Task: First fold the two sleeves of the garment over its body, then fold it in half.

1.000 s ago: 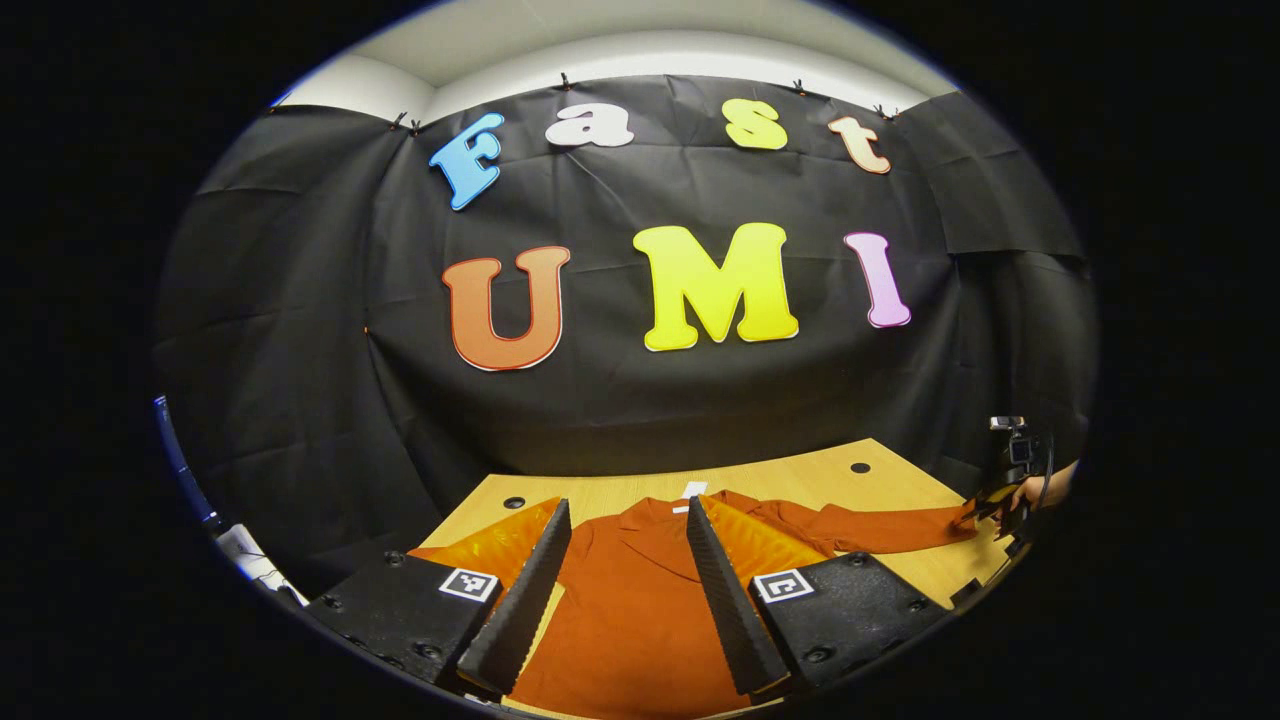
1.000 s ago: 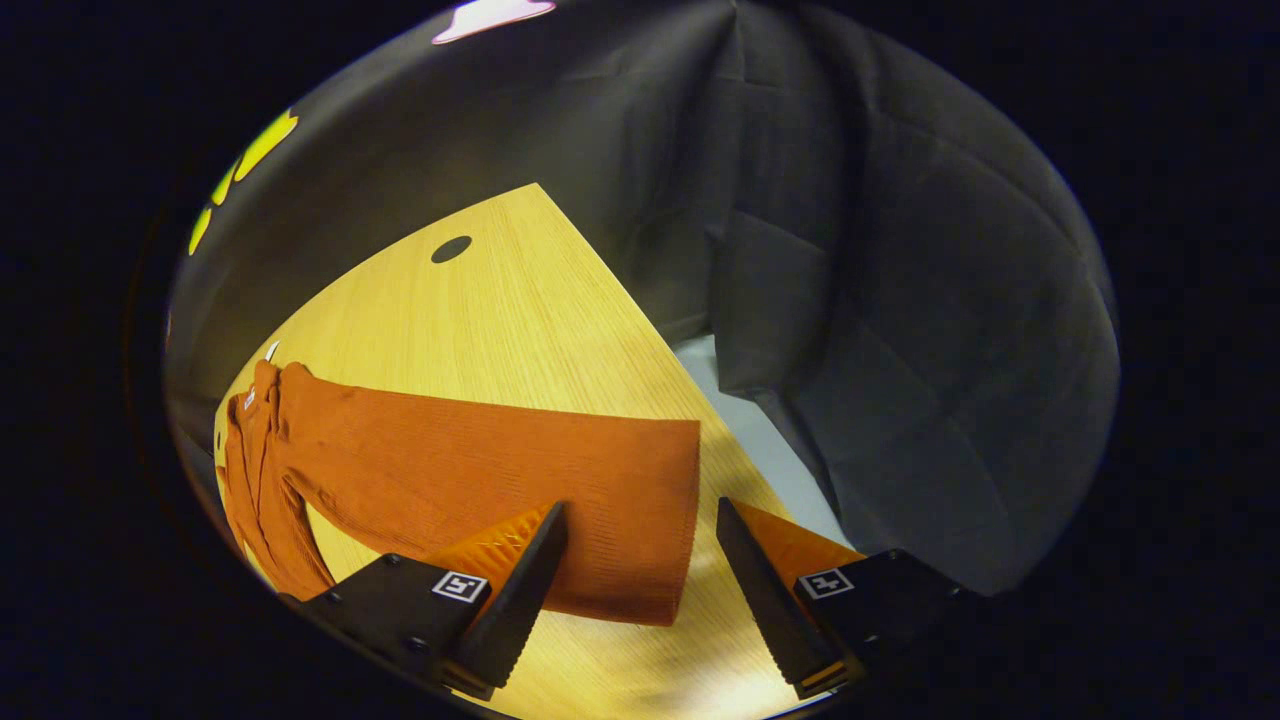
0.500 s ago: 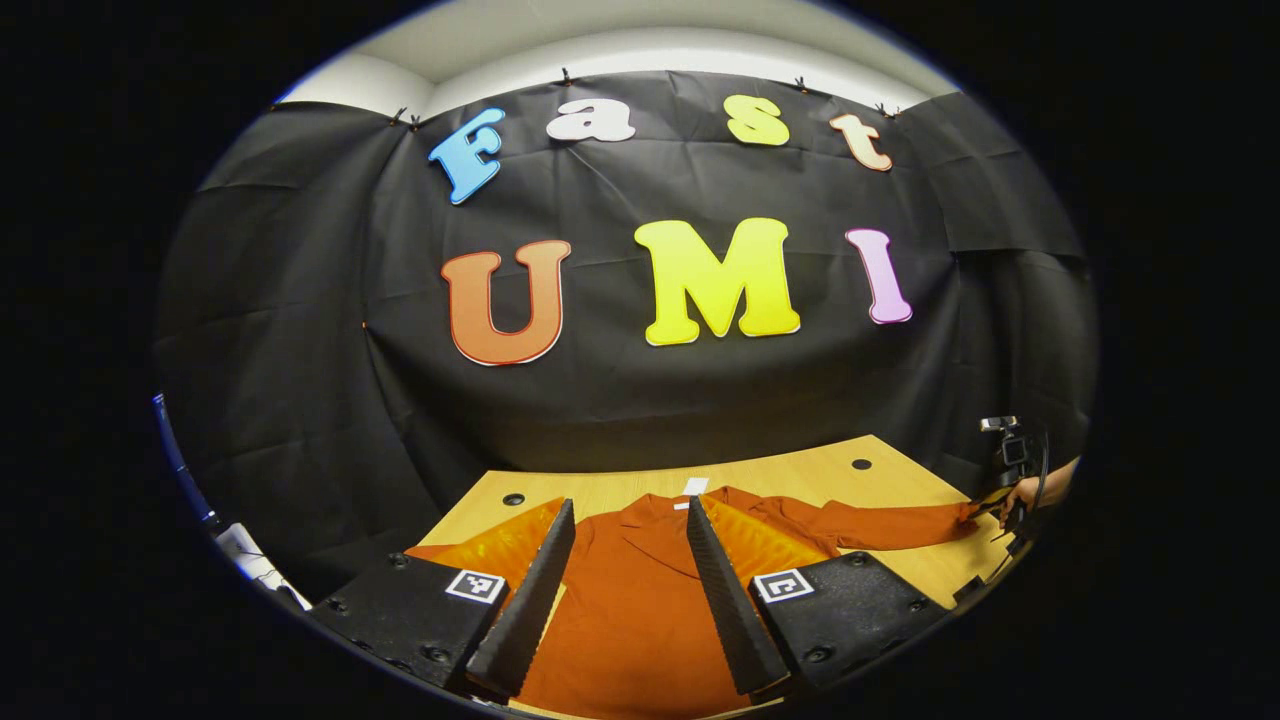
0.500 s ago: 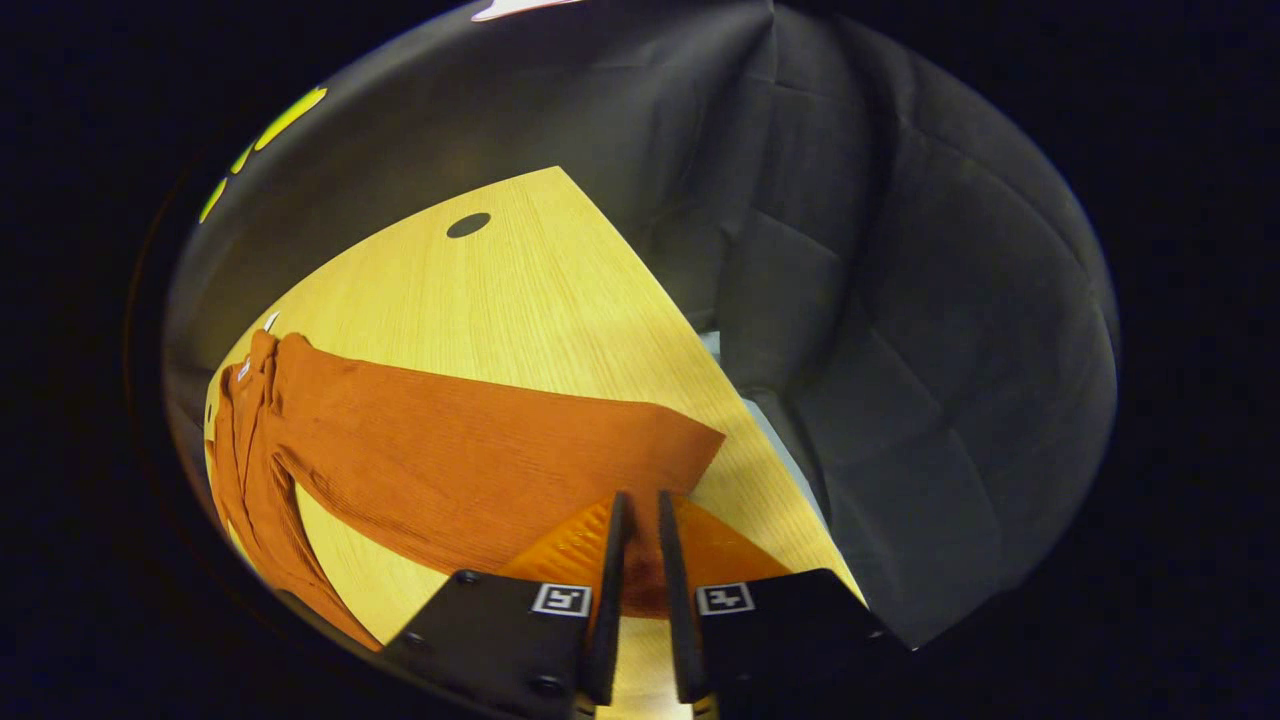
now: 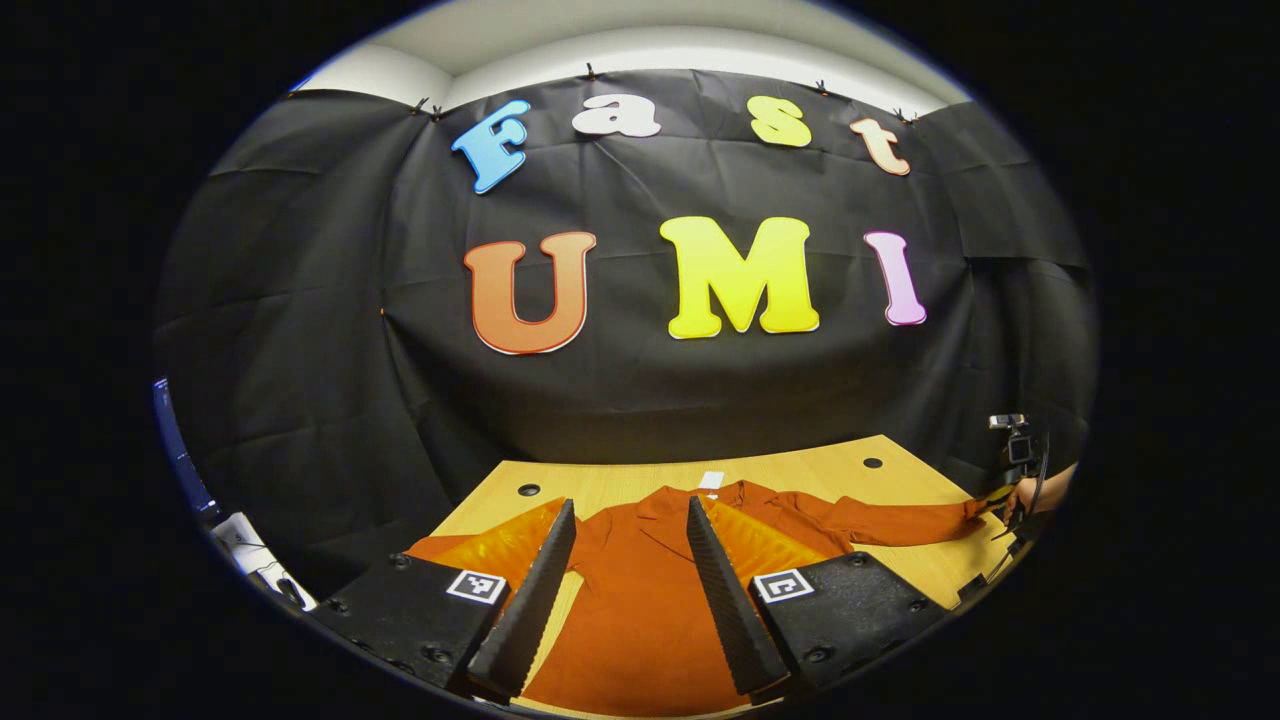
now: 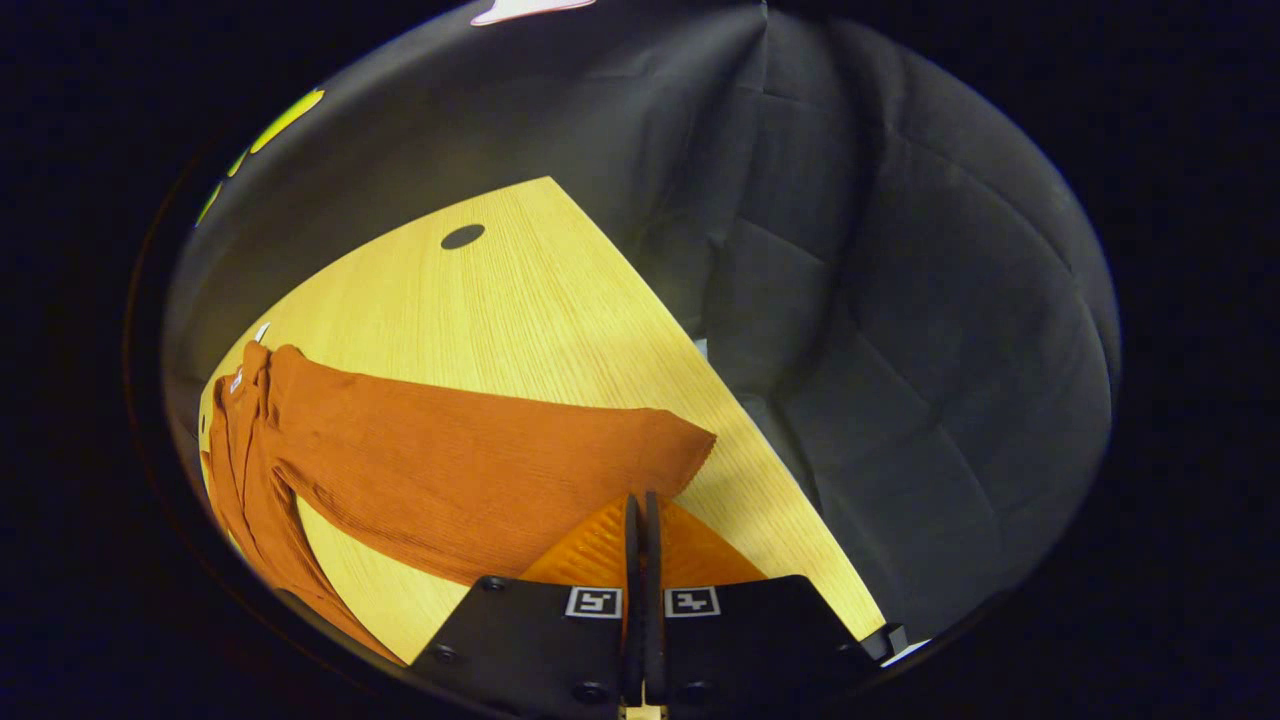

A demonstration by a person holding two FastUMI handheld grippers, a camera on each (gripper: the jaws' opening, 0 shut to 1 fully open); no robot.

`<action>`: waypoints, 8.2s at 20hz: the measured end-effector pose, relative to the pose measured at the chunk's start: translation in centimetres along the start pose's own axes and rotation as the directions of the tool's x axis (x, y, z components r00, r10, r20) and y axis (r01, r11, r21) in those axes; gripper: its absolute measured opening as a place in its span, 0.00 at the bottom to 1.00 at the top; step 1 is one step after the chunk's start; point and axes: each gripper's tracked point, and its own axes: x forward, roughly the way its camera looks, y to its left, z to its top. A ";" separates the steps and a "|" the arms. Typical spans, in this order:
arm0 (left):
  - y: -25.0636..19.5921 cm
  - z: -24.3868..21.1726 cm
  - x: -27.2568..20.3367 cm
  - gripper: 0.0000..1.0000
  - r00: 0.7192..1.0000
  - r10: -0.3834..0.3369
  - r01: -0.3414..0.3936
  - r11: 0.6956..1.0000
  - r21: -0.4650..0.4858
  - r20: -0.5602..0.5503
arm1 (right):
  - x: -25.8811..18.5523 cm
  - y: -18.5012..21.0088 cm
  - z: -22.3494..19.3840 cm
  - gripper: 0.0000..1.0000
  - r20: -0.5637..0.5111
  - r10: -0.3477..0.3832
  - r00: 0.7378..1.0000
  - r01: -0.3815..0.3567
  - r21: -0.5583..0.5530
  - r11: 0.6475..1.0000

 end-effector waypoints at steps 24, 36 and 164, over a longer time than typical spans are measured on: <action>13.1 -3.5 -3.4 0.75 0.996 0.090 -0.090 0.990 -0.112 -0.003 | -19.5 39.7 2.3 0.01 0.173 0.448 0.877 -0.382 -0.312 0.870; 16.4 -3.4 -4.3 0.75 0.998 0.062 -0.060 0.994 -0.091 0.016 | -21.0 60.6 -8.8 0.01 0.018 0.567 0.823 -0.495 -0.466 0.733; -29.8 -20.6 26.2 0.39 0.806 -0.438 0.334 0.892 -0.304 -0.398 | -40.5 20.7 3.5 0.83 0.570 0.552 0.609 -0.426 -0.351 0.833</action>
